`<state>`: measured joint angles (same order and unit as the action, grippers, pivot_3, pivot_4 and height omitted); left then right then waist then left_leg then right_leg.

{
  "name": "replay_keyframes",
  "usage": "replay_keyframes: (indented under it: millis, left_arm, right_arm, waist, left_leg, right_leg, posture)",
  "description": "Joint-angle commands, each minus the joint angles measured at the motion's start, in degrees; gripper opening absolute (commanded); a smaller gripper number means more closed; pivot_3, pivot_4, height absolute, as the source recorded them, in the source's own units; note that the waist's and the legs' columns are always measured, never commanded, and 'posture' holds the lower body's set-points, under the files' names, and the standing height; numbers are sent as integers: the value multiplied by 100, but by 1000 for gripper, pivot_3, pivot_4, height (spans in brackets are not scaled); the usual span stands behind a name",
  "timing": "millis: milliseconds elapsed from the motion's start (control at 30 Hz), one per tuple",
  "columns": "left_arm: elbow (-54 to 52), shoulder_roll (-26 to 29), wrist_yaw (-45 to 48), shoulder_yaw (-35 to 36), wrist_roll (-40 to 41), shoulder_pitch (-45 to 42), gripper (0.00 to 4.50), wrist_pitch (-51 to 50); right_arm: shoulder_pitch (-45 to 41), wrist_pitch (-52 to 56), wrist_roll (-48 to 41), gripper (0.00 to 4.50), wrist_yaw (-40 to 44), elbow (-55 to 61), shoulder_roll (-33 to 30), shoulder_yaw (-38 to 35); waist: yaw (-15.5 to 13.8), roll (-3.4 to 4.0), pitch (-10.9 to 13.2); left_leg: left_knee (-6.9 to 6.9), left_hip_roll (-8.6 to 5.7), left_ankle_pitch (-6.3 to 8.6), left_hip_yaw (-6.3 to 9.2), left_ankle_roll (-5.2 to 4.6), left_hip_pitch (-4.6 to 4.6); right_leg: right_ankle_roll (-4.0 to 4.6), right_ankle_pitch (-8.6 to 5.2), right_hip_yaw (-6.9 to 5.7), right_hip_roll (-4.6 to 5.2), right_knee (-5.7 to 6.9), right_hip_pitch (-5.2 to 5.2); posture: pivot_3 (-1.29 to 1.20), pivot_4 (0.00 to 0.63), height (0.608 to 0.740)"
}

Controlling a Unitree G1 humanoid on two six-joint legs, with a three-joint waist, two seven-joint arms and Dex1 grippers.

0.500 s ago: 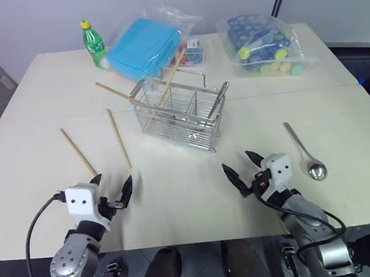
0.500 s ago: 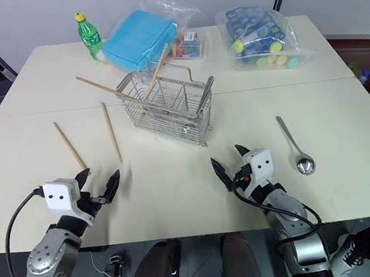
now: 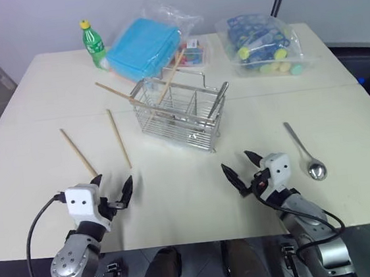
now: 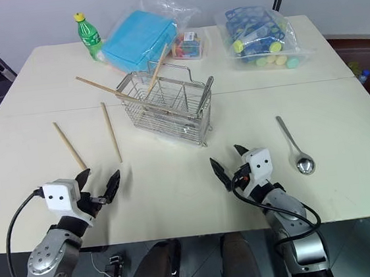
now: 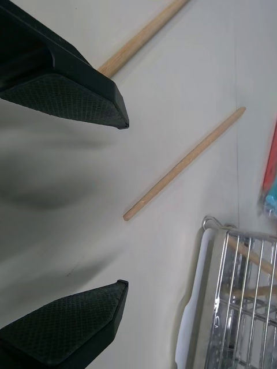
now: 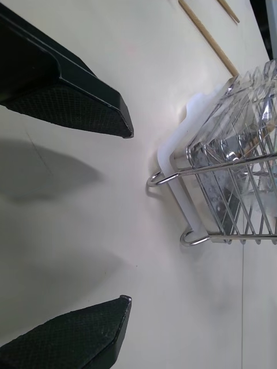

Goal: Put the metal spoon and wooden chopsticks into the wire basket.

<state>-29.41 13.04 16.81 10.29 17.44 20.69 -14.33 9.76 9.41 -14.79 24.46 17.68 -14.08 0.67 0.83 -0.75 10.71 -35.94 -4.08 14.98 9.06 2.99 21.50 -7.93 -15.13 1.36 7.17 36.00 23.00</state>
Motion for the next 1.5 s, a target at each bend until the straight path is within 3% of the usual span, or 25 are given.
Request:
replay_keyframes:
  millis: [33, 733, 1133, 1300, 1500]
  left_arm:
    - [-194, -18, -21, -11, -25, 111, 4414, 117]
    - [-498, 188, 228, 96, 156, 208, 4414, 73]
    - [-774, 2090, 2154, 810, 1778, -136, 4414, -586]
    - [-470, 2773, 3158, 511, 2015, -669, 4414, -698]
    - [-10, 3142, 3979, 122, 2263, -1610, 4414, -865]
  right_arm:
    - [-23, -51, -71, 4500, 2, 253, 6, -22]
    - [-122, 67, -102, 4500, 56, 295, -55, -12]
    - [-242, 161, -142, 4500, 96, 227, -188, -164]
    - [-315, 235, -136, 4500, 103, 205, -327, -255]
    - [-444, 559, -172, 4500, -72, 279, -528, -549]
  waist:
    - [0, 0, 0]
    - [6, 0, 0]
    - [-20, 2, 0]
    - [-12, 2, 0]
    - [-9, 3, 0]
  left_leg:
    - [0, 0, 0, 0, 0, 0]
    - [0, 1, 0, -2, 0, 0]
    - [-10, 10, 0, 4, 0, -2]
    - [-5, 13, 0, 5, -1, -4]
    - [-4, 15, -1, 5, -1, -2]
  right_leg:
    - [-1, 0, 0, 0, 0, 0]
    - [1, 0, 2, 0, 0, 2]
    - [24, 5, 0, -12, 6, -1]
    - [26, 6, 1, -17, 6, 0]
    - [26, 6, 1, -22, 7, 3]
  posture:
    - [0, 150, 740]
    - [0, 150, 740]
    - [0, 150, 740]
    - [0, 150, 740]
    - [0, 150, 740]
